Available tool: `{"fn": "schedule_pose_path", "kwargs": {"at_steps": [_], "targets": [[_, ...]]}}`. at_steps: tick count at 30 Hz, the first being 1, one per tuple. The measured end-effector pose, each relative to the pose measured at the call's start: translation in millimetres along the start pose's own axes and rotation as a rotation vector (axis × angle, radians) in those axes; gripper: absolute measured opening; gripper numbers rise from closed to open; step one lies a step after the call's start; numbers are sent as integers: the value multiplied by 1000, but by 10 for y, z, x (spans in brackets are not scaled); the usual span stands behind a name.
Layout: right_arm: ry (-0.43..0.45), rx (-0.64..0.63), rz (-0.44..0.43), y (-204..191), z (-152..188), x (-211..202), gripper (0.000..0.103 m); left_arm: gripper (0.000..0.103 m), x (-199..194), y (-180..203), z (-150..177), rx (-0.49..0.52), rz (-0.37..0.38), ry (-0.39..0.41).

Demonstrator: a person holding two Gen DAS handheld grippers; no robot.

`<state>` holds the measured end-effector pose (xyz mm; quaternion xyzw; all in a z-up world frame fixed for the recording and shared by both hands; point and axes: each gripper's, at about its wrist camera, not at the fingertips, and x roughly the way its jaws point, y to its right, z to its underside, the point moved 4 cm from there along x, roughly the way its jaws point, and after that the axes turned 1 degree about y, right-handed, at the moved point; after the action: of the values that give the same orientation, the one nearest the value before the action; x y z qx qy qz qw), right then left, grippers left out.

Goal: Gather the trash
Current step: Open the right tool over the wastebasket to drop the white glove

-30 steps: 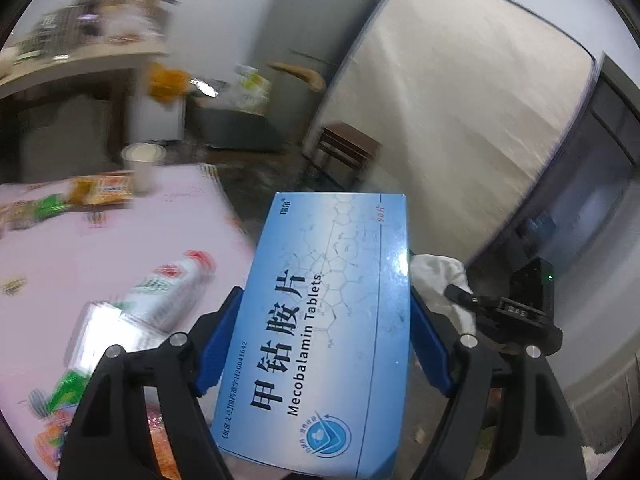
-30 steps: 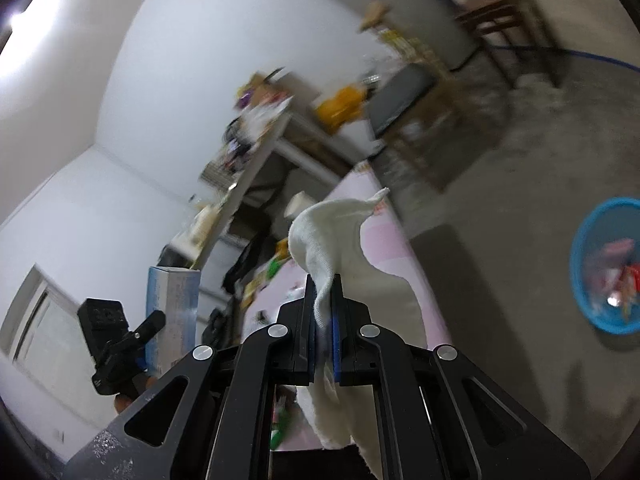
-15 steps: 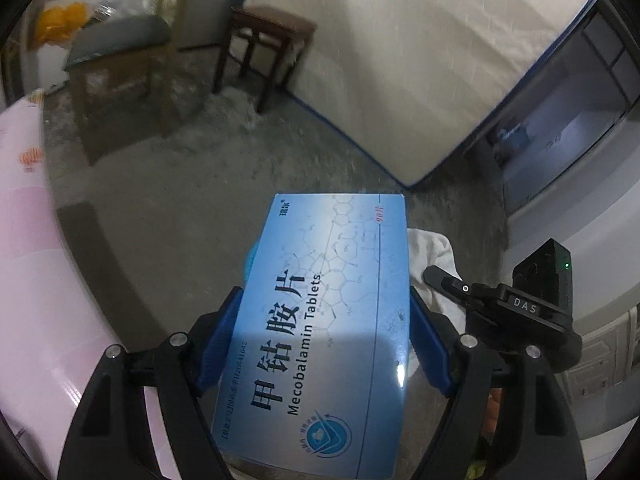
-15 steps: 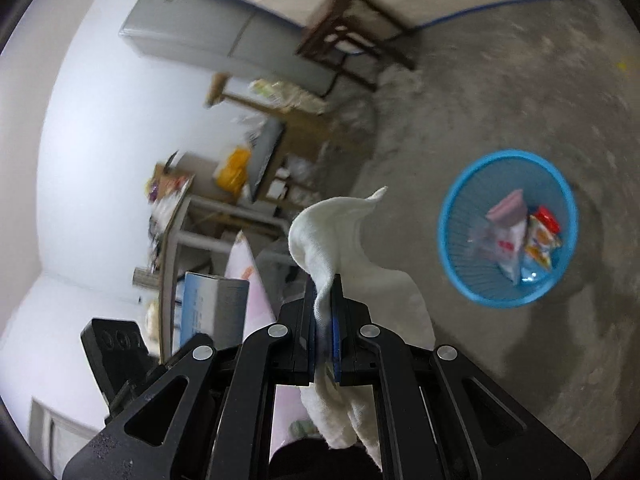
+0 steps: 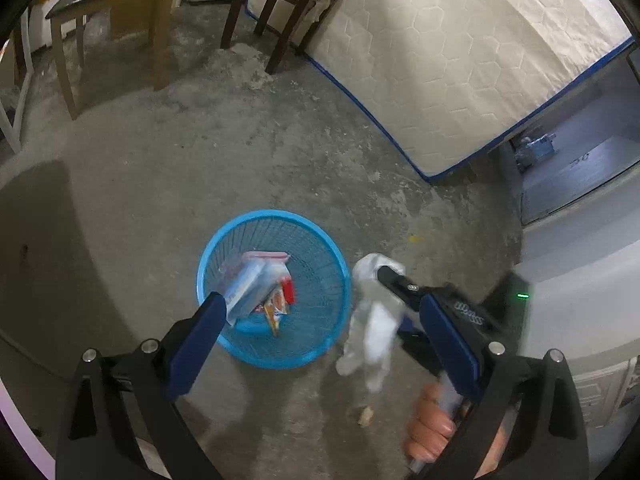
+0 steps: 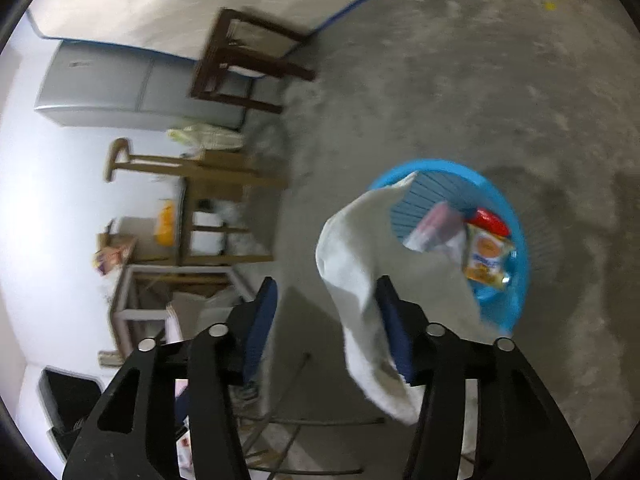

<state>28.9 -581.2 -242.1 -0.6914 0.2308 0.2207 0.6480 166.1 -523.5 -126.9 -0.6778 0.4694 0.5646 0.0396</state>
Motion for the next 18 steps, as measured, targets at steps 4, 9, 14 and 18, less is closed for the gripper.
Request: {"fn": "schedule_pose_path", "kwargs": {"at_steps": [4, 9, 14, 18], "targets": [[13, -17, 13, 74, -6, -52, 58, 95, -287, 22, 101, 26, 51, 42], [11, -65, -17, -79, -57, 19, 68, 95, -647, -61, 184, 17, 81, 94], [-82, -169, 157, -131, -57, 451, 81, 95, -1285, -202, 388, 28, 106, 179], [-144, -277, 404, 11, 25, 595, 81, 95, -1884, -397, 589, 35, 95, 268]]}}
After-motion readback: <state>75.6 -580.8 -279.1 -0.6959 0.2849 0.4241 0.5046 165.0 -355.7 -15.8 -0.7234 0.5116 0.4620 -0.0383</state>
